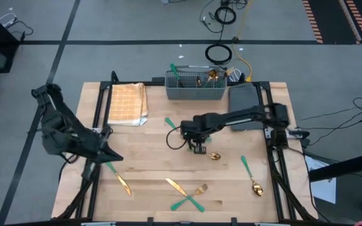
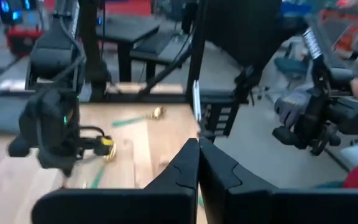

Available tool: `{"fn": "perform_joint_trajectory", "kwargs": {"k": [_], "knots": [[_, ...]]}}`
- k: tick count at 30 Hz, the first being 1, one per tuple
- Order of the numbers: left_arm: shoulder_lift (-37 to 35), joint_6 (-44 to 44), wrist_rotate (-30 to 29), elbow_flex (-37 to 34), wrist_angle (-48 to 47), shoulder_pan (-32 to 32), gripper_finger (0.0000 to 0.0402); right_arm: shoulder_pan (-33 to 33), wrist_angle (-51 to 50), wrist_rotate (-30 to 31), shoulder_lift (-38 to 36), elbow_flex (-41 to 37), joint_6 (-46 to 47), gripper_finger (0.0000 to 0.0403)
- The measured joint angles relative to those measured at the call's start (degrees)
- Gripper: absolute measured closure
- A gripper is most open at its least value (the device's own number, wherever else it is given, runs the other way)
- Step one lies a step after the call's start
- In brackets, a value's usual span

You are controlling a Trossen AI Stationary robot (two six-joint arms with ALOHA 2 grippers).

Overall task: Sort silverware
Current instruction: Put the fork into the right section of the dish rack

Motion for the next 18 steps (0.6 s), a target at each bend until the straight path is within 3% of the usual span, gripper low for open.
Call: {"fn": "perform_joint_trajectory", "kwargs": {"k": [5,10,18], "knots": [[-3.3,7.3,-3.3,0.0,2.9,-1.6,0.0393,-0.1,6.9,9.3,-8.8,0.0,-2.5,0.0402],[-5.6,14.4,-10.5,0.0,3.7,-3.2,0.0393,-3.5,23.1,20.9,-20.7,-1.7,-7.7,0.0403],[-9.5,17.0,-22.9,-0.1,-0.1,-7.7,0.0398,-16.2,56.4,23.4,-39.2,-24.7,-8.2,0.0403]]}}
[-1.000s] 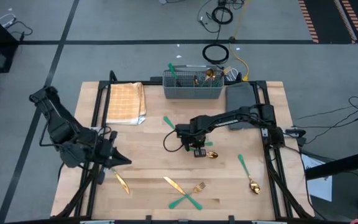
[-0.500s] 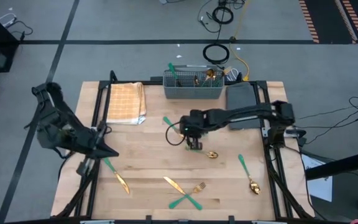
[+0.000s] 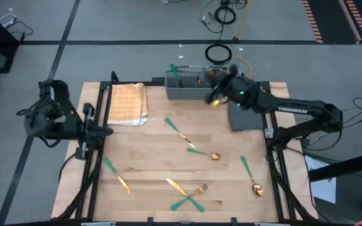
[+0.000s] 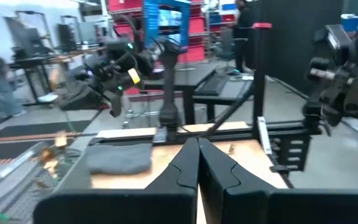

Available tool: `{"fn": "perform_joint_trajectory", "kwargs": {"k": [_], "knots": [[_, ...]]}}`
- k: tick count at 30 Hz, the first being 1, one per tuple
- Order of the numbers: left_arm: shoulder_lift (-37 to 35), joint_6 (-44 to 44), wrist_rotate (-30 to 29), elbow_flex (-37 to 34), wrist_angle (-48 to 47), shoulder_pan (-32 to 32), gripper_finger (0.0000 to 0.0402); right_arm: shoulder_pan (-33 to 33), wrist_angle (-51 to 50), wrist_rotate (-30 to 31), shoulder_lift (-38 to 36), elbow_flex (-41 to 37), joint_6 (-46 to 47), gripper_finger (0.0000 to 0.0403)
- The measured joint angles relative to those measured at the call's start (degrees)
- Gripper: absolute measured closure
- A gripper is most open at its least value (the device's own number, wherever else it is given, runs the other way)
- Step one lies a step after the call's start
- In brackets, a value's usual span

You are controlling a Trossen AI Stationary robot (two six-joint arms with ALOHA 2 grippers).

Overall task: Sort silverware
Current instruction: Put the fork into the right section of the dish rack

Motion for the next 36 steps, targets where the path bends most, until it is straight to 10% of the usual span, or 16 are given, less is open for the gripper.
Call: {"fn": "perform_joint_trajectory", "kwargs": {"k": [14,36], "knots": [[-2.0,0.0,-7.1,-0.2,-2.9,-3.0,0.04,-17.0,22.7,-2.0,1.1,-18.9,10.7,0.0403],[-1.0,-5.1,-6.8,-0.2,-5.6,-3.0,0.0398,-18.6,12.8,-3.8,9.6,-18.9,18.8,0.0346]]}}
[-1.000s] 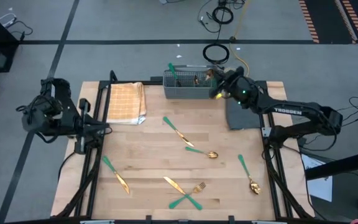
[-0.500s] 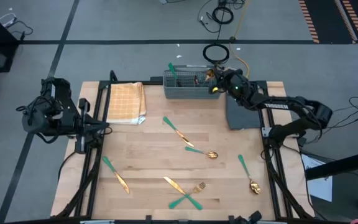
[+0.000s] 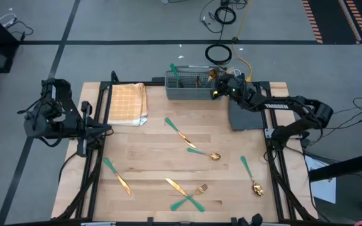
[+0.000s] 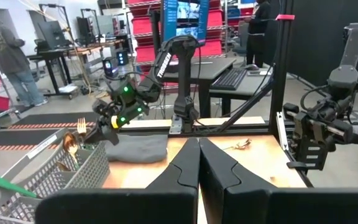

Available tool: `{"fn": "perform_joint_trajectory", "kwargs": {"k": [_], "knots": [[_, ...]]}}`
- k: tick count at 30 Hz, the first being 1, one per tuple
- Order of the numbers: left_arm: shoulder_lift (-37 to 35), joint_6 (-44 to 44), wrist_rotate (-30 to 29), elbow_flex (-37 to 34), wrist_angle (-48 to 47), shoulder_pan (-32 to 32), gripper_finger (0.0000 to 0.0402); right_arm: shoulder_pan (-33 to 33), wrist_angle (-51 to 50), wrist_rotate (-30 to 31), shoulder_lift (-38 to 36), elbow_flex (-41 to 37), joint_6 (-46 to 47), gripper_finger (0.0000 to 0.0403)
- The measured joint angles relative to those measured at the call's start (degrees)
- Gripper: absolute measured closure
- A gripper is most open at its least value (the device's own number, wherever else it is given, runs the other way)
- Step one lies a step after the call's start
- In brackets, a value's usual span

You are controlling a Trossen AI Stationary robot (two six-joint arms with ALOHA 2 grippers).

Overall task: Sort silverware
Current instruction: Put the fork into the right section of the dish rack, then put the spoon into the middle right section of the dish rack

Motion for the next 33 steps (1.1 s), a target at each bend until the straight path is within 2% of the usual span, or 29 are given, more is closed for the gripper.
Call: {"fn": "perform_joint_trajectory", "kwargs": {"k": [7,9,13,14,15,18,22,28,33], "knots": [[0.1,-1.0,0.2,0.0,-0.3,0.0,0.0393,0.6,-5.4,-1.4,-7.1,0.0,-0.6,0.0264],[0.1,-1.0,0.8,0.0,-0.4,0.0,0.0393,1.6,-5.7,-8.3,-10.6,0.0,-0.6,0.0253],[0.3,-3.1,2.8,0.0,-2.4,0.0,0.0392,7.1,-6.6,-33.6,-18.0,0.2,7.5,0.0247],[0.3,-3.8,2.8,0.0,-3.1,0.0,0.0392,9.6,-8.2,-38.9,-18.9,0.2,9.1,0.0247],[0.3,-4.0,2.8,0.0,-3.6,0.0,0.0392,13.1,-10.7,-41.9,-19.2,0.2,10.5,0.0249],[0.4,-4.5,2.8,0.0,-4.1,0.0,0.0392,23.5,-20.2,-39.6,-17.5,0.1,12.2,0.0256],[0.4,-6.5,2.8,0.0,-4.7,0.0,0.0391,34.0,-22.7,-32.0,-11.1,0.0,12.3,0.0258],[1.0,-7.9,2.8,0.0,-5.0,0.0,0.0391,39.1,-23.8,-27.2,-0.5,4.7,10.8,0.025],[1.9,-11.2,3.9,0.0,-6.6,0.0,0.0391,42.1,-38.6,-25.6,10.3,16.4,5.6,0.0235]]}}
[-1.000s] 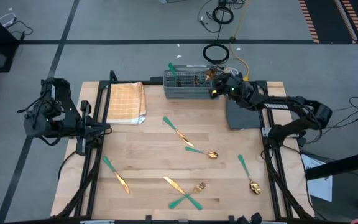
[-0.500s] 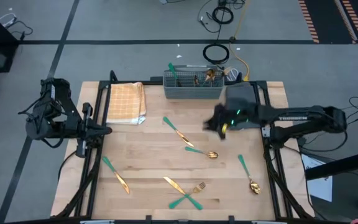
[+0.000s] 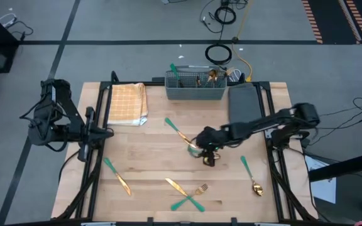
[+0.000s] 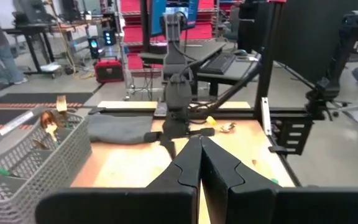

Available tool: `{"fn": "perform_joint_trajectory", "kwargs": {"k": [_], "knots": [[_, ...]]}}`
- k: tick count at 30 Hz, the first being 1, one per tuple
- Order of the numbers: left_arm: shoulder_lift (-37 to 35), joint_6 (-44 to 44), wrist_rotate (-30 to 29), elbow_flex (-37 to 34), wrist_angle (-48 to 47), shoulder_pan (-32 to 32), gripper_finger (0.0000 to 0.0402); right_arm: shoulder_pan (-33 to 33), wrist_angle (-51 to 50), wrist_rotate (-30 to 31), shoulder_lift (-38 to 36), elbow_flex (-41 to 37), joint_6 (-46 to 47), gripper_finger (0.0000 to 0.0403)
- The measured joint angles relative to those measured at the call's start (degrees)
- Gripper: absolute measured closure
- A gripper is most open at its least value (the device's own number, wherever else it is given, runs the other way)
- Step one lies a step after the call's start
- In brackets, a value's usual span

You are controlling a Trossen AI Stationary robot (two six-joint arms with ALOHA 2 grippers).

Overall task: Sort silverware
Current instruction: Put the spoon into the middle right section of the dish rack

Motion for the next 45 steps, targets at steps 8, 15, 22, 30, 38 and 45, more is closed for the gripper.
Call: {"fn": "perform_joint_trajectory", "kwargs": {"k": [8,15,22,30,38,45], "knots": [[0.8,-0.3,2.3,0.0,-0.9,0.0,0.0391,1.7,-28.3,3.8,13.6,19.5,-3.2,0.0215],[0.8,-0.3,4.6,0.0,-1.4,0.0,0.0391,1.5,-34.1,2.3,20.1,20.5,-1.0,0.0215],[1.0,-0.3,4.9,0.0,-2.3,0.0,0.0391,1.5,-34.4,1.7,23.4,20.5,-2.0,0.0251],[1.3,-0.3,4.9,0.0,-2.7,0.0,0.0391,1.8,-33.9,4.1,23.5,20.4,-4.1,0.0394],[1.6,-0.3,6.2,0.0,-3.5,0.0,0.0391,4.6,-44.4,15.8,21.0,23.9,-2.3,0.0401],[2.5,-3.4,6.4,0.0,-6.3,0.0,0.0391,4.1,-59.2,35.2,15.7,30.4,1.8,0.0402]]}}
